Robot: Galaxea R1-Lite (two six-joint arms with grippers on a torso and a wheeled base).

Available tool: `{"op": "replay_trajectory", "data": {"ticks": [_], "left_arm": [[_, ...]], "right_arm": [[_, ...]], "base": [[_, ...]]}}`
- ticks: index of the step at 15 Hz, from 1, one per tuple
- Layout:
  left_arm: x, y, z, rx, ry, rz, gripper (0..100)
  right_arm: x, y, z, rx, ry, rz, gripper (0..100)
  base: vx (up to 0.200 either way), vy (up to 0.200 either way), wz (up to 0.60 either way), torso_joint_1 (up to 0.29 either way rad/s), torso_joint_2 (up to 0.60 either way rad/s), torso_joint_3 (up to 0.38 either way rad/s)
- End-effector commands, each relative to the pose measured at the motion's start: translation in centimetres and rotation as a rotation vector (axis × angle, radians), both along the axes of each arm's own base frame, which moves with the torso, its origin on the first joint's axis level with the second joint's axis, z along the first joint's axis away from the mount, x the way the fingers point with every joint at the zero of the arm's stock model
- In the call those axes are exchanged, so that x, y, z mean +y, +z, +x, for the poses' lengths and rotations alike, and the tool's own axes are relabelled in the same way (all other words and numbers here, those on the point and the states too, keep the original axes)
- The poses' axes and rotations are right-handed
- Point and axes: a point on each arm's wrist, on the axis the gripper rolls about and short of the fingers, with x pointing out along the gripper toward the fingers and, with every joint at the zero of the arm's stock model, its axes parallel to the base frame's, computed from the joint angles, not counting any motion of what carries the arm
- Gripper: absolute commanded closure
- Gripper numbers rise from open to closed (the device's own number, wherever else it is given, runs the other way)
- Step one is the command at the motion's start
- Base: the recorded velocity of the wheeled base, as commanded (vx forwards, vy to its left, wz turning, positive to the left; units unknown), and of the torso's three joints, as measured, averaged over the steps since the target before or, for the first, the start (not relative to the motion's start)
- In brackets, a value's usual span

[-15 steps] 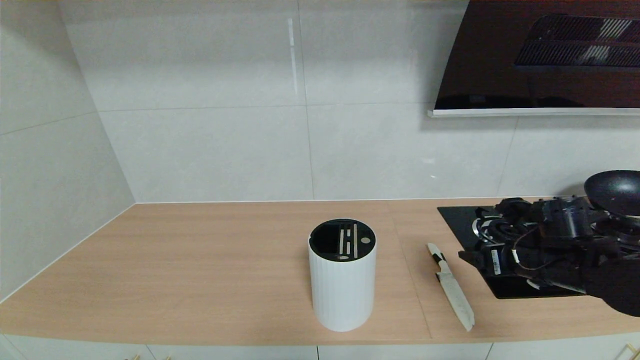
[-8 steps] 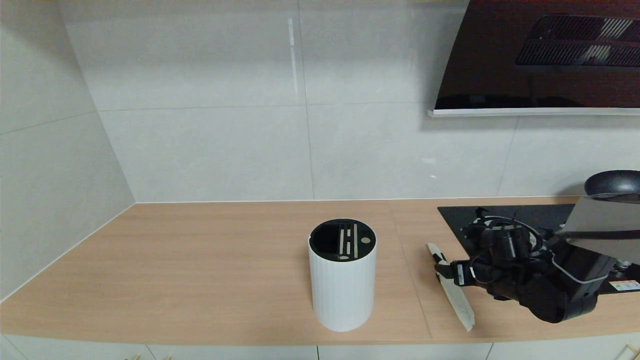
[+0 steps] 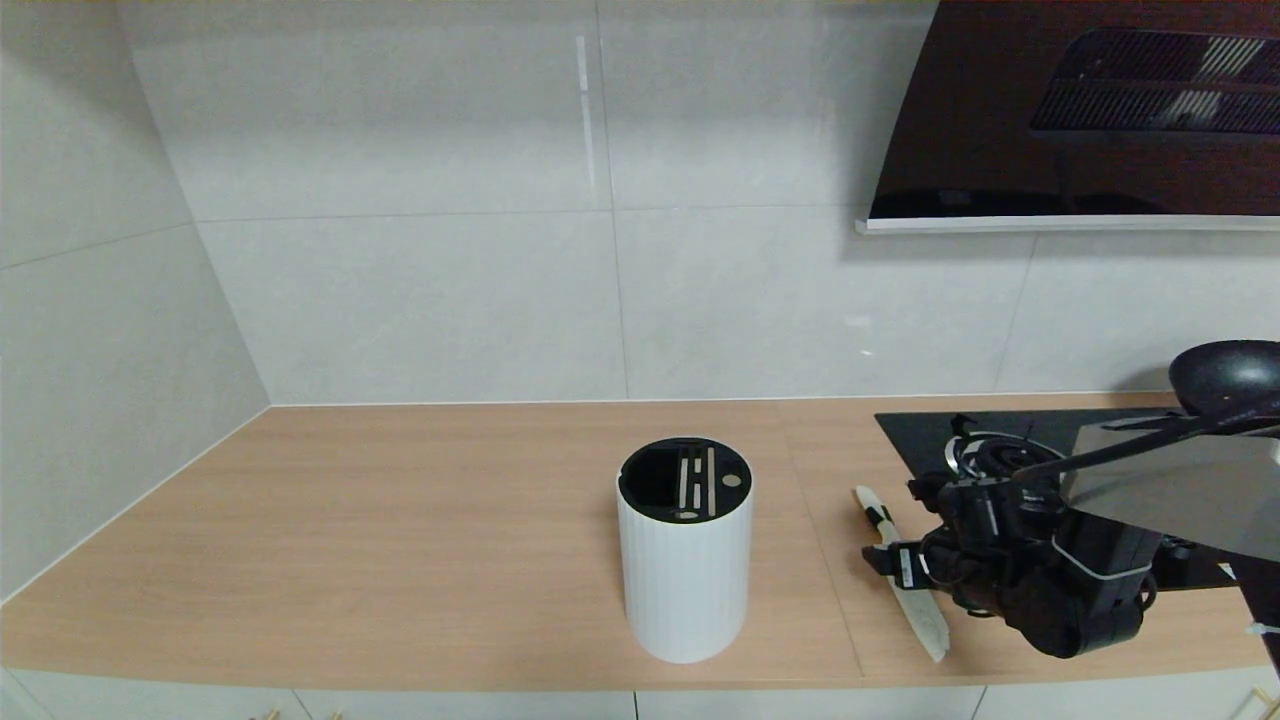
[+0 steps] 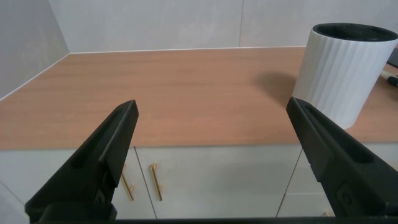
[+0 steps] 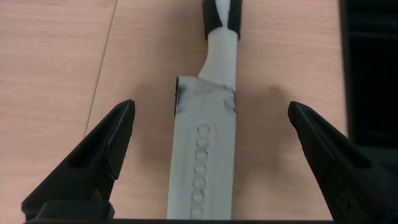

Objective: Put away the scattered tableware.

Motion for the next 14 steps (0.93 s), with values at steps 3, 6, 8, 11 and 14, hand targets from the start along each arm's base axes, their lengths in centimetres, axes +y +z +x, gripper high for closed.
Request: {"op": "replay_trajectory", "data": {"ticks": [3,6,8,11,14], "left_arm": [[0.00,0.00,0.00,0.000,0.000,0.001,0],[0.00,0.00,0.00,0.000,0.000,0.001,0],[0.00,0.00,0.00,0.000,0.002,0.001,0],[0.00,0.00,0.00,0.000,0.000,0.001,0],[0.00,0.00,0.00,0.000,0.002,0.001,0]], "right_arm": [[0.02,-0.76,0.40,0.006,-0.003,-0.002,0],[-0.03,-1.08,0.77,0.000,-0.026,-0.019,0],[-0.01,-1.12,0.89,-0.002,-0.027,-0.020,0],[0.08,-1.29,1.11,-0.006,-0.031,-0.023,0],[0.09,-1.55,1.25,-0.002,-0.034,-0.029,0]], "base": [[0.000,0.000,0.00,0.000,0.00,0.000],[0.000,0.000,0.00,0.000,0.00,0.000],[0.000,0.000,0.00,0.000,0.00,0.000],[0.000,0.000,0.00,0.000,0.00,0.000],[0.000,0.000,0.00,0.000,0.00,0.000]]}}
